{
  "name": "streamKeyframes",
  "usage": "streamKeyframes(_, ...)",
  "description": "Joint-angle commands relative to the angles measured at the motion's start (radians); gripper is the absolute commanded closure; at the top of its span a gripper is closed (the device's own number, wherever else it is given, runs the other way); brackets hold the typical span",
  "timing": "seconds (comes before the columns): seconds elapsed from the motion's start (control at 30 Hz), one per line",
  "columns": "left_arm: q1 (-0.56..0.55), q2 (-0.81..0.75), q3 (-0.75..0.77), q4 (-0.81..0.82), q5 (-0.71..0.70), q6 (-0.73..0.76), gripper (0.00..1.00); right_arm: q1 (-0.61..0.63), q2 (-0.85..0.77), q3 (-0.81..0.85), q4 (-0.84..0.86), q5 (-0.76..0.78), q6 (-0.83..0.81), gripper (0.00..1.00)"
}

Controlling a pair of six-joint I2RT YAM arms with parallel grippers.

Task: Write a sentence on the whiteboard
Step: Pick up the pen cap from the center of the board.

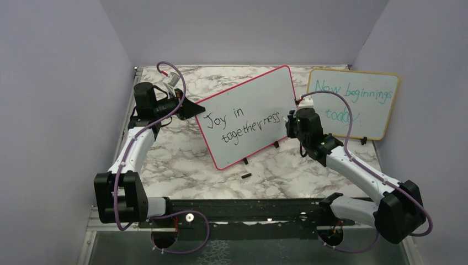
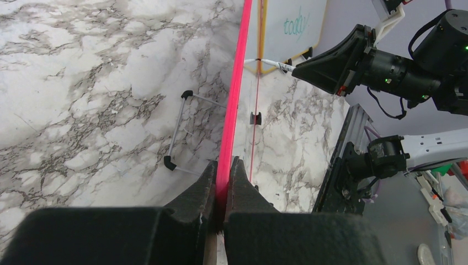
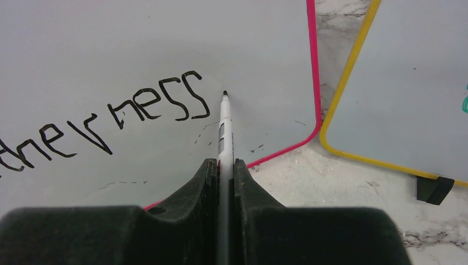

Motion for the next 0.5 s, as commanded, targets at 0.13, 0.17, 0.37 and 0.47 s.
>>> streamKeyframes(0.13,-0.01,0.027,-0.012,-0.098,-0.142,0.115,1.0,-0.008,-0.056,0.018,-0.027,-0.01,0.0,0.99)
streamKeyframes(0.17,-0.01,0.024,-0.007,-0.106,-0.147,0.117,1.0,-0.008,-0.072,0.021,-0.041,-0.007,-0.002,1.0)
streamKeyframes(0.37,-0.01,-0.002,0.028,-0.138,-0.177,0.119,1.0,-0.007,-0.163,0.038,-0.123,0.005,-0.001,1.0)
streamKeyframes(0.47,-0.01,-0.027,0.052,-0.163,-0.218,0.113,0.88,-0.008,-0.208,0.05,-0.161,0.015,0.0,1.0)
